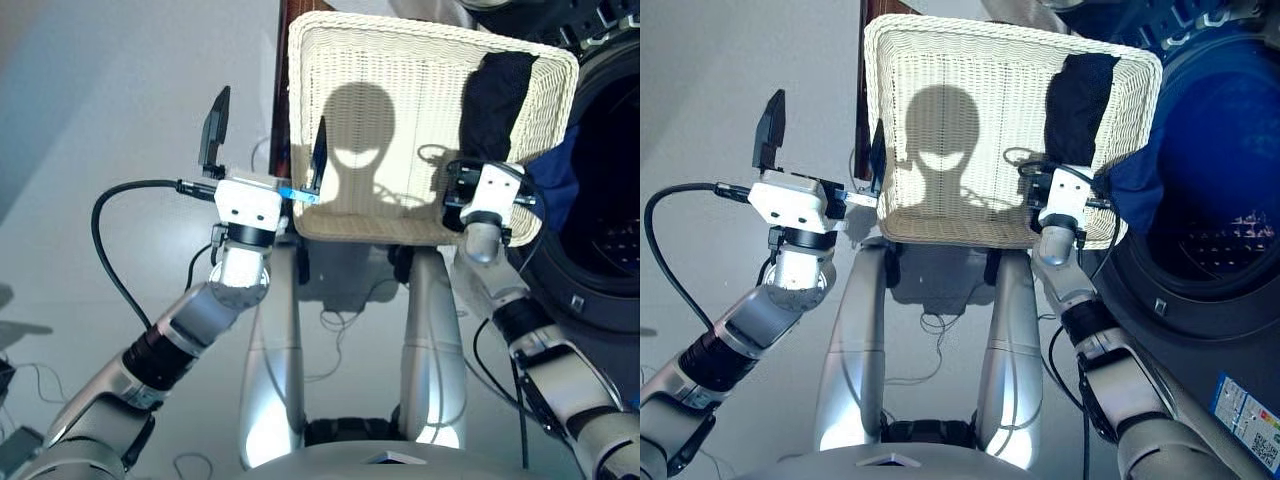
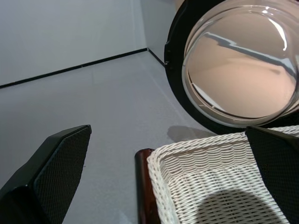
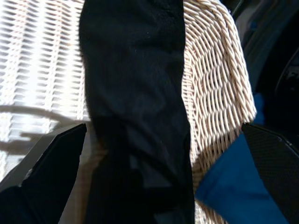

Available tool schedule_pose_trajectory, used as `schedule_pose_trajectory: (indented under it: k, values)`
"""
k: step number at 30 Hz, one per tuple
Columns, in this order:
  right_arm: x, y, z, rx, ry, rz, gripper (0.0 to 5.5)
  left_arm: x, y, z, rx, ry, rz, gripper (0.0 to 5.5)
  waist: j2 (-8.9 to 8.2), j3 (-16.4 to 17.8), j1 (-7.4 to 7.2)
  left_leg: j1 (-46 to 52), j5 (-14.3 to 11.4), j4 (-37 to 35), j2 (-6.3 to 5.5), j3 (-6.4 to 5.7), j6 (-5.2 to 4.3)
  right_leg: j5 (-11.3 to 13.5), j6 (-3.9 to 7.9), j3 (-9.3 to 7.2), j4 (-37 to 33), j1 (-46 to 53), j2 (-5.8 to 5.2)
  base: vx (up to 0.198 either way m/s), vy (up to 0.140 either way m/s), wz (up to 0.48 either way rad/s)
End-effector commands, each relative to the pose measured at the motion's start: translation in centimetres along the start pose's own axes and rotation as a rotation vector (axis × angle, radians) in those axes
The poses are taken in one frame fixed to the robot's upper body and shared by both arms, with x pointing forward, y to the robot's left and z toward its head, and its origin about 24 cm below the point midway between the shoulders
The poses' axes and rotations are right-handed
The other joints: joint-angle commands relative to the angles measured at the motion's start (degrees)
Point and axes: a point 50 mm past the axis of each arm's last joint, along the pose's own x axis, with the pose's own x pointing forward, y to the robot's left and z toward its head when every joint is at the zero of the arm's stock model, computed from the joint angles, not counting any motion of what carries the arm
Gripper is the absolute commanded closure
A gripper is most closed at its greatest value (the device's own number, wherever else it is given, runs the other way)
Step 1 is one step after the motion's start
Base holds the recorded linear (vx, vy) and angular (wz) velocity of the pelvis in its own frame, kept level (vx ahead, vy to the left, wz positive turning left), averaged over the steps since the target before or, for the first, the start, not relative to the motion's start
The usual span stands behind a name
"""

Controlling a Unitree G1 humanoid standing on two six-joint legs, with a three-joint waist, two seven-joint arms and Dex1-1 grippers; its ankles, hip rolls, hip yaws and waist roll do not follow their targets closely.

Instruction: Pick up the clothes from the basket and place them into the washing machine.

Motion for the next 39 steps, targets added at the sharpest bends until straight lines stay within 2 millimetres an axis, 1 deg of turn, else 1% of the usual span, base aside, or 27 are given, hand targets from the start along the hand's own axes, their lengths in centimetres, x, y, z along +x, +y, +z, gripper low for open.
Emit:
schedule_pose_trajectory:
  k: [1, 7, 12, 13, 14, 15, 16, 17, 18, 19, 20, 21, 22, 23, 24, 25, 33, 37, 38, 39]
  values:
    - [1.4, -0.8, 0.8, 0.015, -0.001, -0.042, 0.0, 0.3, -0.8, 3.0, -0.126, -0.141, -0.03, 0.0, 3.25, -0.8, 1.67, 0.3, -2.7, 1.1, -0.06, 1.14, 1.18, 2.6, 1.08, -1.37, -4.1, 0.7, -0.1, 0.0, 0.0, 0.0]
    - [2.9, -1.3, 0.4, -0.046, 0.081, -0.047, 0.0, 0.4, -1.1, 3.3, -0.168, -0.142, -0.058, 0.0, 4.15, -0.8, 2.74, -1.0, -3.5, 3.6, -0.1, 0.99, 0.95, 2.0, 1.26, -1.74, -1.6, -0.6, -0.22, 0.0, 0.0, 0.0]
    - [3.4, -1.6, 0.5, -0.031, 0.107, -0.061, 0.0, 0.4, -0.8, 3.8, -0.174, -0.152, -0.063, 0.0, 4.86, -0.8, 3.2, -3.1, -4.7, 6.5, -0.12, 1.31, 0.72, 0.6, 1.21, -1.77, 1.4, -3.0, -0.49, 0.013, -0.001, -0.002]
    - [3.3, -1.8, 0.1, -0.04, 0.115, -0.065, 0.0, 0.2, -0.9, 3.9, -0.177, -0.15, -0.067, 0.0, 4.94, -0.8, 3.29, -2.5, -6.4, 7.9, -0.18, 1.45, 0.55, -1.1, 1.46, -1.67, 3.0, -2.3, -0.52, 0.0, 0.0, 0.0]
    - [3.5, -1.9, 0.5, -0.039, 0.105, -0.068, 0.0, 0.4, -0.8, 4.1, -0.177, -0.162, -0.064, 0.0, 4.96, -0.8, 3.27, -4.1, -5.1, 7.9, -0.21, 1.48, 0.65, 0.1, 1.24, -1.71, 2.8, -3.7, -0.49, 0.068, -0.011, -0.014]
    - [3.3, -2.0, 0.1, -0.043, 0.113, -0.069, 0.0, 0.2, -0.9, 4.0, -0.182, -0.151, -0.068, 0.0, 4.97, -0.8, 3.23, -3.2, -6.7, 8.9, -0.25, 1.56, 0.54, -1.3, 1.43, -1.61, 3.8, -2.8, -0.58, 0.0, 0.0, 0.0]
    - [3.2, -2.1, 0.0, -0.048, 0.118, -0.071, 0.0, 0.1, -1.0, 4.0, -0.182, -0.151, -0.072, 0.0, 5.02, -0.8, 3.16, -3.3, -7.3, 9.6, -0.36, 1.54, 0.48, -1.7, 1.54, -1.42, 4.4, -2.8, -0.56, 0.082, -0.031, 0.001]
    - [3.3, -2.1, -0.1, -0.051, 0.12, -0.07, 0.0, 0.0, -1.1, 4.0, -0.184, -0.15, -0.074, 0.0, 5.08, -0.8, 3.13, -3.5, -7.3, 9.9, -0.36, 1.49, 0.42, -1.6, 1.52, -1.51, 4.5, -3.0, -0.64, -0.068, -0.012, 0.001]
    - [3.6, -2.3, 0.3, -0.053, 0.115, -0.079, 0.0, 0.2, -1.0, 4.2, -0.18, -0.163, -0.077, 0.0, 5.13, -0.8, 3.1, -5.1, -5.4, 9.3, -0.49, 1.42, 0.52, 0.2, 1.28, -1.68, 3.7, -4.5, -0.59, 0.0, 0.0, 0.0]
    - [3.5, -2.5, -0.1, -0.062, 0.131, -0.084, 0.52, 0.1, -1.1, 4.1, -0.184, -0.156, -0.08, 0.0, 5.15, -0.8, 3.15, -4.3, -6.8, 10.1, -0.5, 1.3, 0.45, -1.0, 1.47, -1.64, 4.5, -3.7, -0.64, 0.0, 0.0, 0.0]
    - [3.4, -2.6, -0.4, -0.066, 0.141, -0.089, 2.78, 0.1, -1.1, 4.0, -0.185, -0.153, -0.082, 0.0, 5.21, -0.8, 3.24, -4.2, -7.2, 10.5, -0.48, 1.32, 0.43, -1.4, 1.53, -1.61, 4.8, -3.6, -0.62, 0.0, 0.0, 0.0]
    - [3.7, -2.8, -0.1, -0.058, 0.139, -0.103, 3.32, 0.3, -1.1, 4.2, -0.18, -0.165, -0.084, 0.0, 5.23, -0.8, 3.28, -5.7, -5.4, 10.0, -0.55, 1.36, 0.59, 0.3, 1.23, -1.89, 4.1, -4.9, -0.72, 0.0, 0.0, 0.0]
    - [3.6, -3.0, -0.5, -0.06, 0.154, -0.103, 4.16, 0.2, -1.1, 4.0, -0.18, -0.154, -0.085, 0.0, 5.27, -0.8, 3.28, -4.7, -6.8, 10.8, -0.52, 1.35, 0.5, -0.9, 1.45, -1.67, 4.9, -4.1, -0.65, 0.0, 0.0, 0.0]
    - [3.5, -2.9, -0.5, -0.058, 0.154, -0.099, 5.41, 0.2, -1.1, 3.9, -0.18, -0.148, -0.085, 0.0, 5.27, -0.8, 3.28, -4.5, -7.3, 11.1, -0.48, 1.43, 0.5, -1.3, 1.49, -1.66, 5.4, -4.0, -0.67, 0.061, 0.01, -0.006]
    - [3.6, -2.9, -0.4, -0.054, 0.153, -0.099, 5.5, 0.3, -1.0, 3.9, -0.179, -0.15, -0.083, 0.0, 5.28, -0.8, 3.25, -4.8, -6.8, 10.9, -0.52, 1.45, 0.51, -0.8, 1.43, -1.61, 5.2, -4.3, -0.68, -0.064, 0.025, -0.013]
    - [3.7, -2.8, -0.1, -0.05, 0.144, -0.098, 5.5, 0.5, -0.9, 4.0, -0.175, -0.158, -0.079, 0.0, 5.25, -0.8, 3.2, -5.8, -5.5, 10.4, -0.56, 1.47, 0.63, 0.4, 1.19, -1.59, 4.6, -5.4, -0.68, -0.081, 0.029, -0.025]
    - [3.6, -2.8, 0.0, -0.014, 0.128, -0.084, 5.5, 0.6, -0.8, 3.8, -0.179, -0.15, -0.069, 0.0, 4.84, -0.8, 2.86, -5.4, -5.4, 10.0, -0.52, 1.85, 0.7, 0.8, 1.11, -1.27, 4.0, -5.1, -0.81, -0.008, 0.004, -0.004]
    - [3.2, -2.6, 0.5, 0.028, 0.08, -0.073, 5.5, 0.6, -0.6, 3.7, -0.169, -0.146, -0.064, 0.0, 4.43, -0.8, 2.26, -5.1, -5.1, 9.5, -0.46, 1.93, 0.78, 0.9, 1.14, -1.09, 3.5, -4.9, -0.7, 0.018, 0.0, 0.0]
    - [2.7, -2.6, 0.3, 0.04, 0.069, -0.065, 5.5, 0.3, -0.6, 3.4, -0.166, -0.132, -0.061, 0.0, 4.24, -0.8, 2.07, -3.6, -6.8, 9.9, -0.4, 1.91, 0.66, -0.7, 1.43, -0.88, 4.1, -3.5, -0.7, 0.0, 0.0, 0.0]
    - [2.3, -2.6, 1.3, 0.074, -0.001, -0.052, 5.5, 0.5, -0.3, 3.6, -0.148, -0.146, -0.052, 0.0, 3.76, -0.8, 1.51, -4.9, -4.7, 8.5, -0.35, 1.98, 0.87, 1.2, 1.16, -1.04, 2.7, -4.7, -0.62, 0.0, 0.0, 0.0]
